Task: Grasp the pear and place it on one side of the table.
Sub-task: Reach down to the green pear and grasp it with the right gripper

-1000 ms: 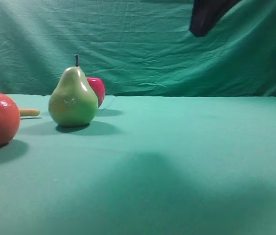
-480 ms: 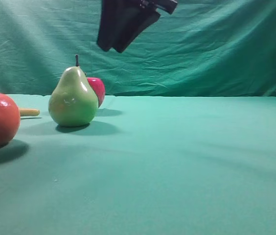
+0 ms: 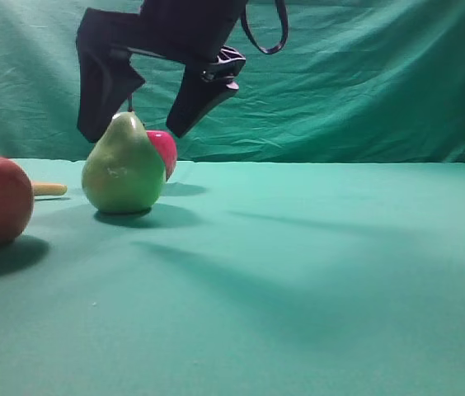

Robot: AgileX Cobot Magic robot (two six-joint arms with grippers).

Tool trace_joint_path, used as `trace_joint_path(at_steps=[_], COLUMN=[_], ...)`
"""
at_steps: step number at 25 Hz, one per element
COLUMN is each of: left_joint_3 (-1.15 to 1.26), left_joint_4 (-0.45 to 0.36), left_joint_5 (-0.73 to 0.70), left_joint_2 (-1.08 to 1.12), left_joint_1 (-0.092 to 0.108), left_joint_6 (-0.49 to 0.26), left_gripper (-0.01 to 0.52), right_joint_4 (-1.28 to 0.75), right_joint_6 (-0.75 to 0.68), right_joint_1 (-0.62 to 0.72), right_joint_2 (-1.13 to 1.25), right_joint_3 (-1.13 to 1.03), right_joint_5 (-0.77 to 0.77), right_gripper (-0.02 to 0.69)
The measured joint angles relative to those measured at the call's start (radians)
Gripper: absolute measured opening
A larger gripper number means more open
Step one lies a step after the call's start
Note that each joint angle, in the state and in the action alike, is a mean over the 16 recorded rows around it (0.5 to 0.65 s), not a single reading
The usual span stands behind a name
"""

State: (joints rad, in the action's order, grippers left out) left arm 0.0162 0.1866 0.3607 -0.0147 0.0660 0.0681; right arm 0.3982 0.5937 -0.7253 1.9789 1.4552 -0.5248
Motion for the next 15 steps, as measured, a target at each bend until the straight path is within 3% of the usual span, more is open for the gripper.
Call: trace_joint_path(at_steps=[5, 15], left_joint_3=[0.0, 0.0], left_joint_4=[0.0, 0.0], left_joint_5=[0.0, 0.0], left_joint_2=[0.0, 0.0], left_joint_1=[0.0, 0.0], left_joint_6=[0.0, 0.0], left_gripper=[0.0, 0.0], right_joint_4=[0.013, 0.031], right_joint_6=[0.006, 0.008], right_joint_1=[-0.007, -0.001], right_joint_2=[0.069, 0.129], right_joint_3=[0.043, 0.097], right_joint_5=[0.04, 0.062], right_gripper=[0.659, 0.543])
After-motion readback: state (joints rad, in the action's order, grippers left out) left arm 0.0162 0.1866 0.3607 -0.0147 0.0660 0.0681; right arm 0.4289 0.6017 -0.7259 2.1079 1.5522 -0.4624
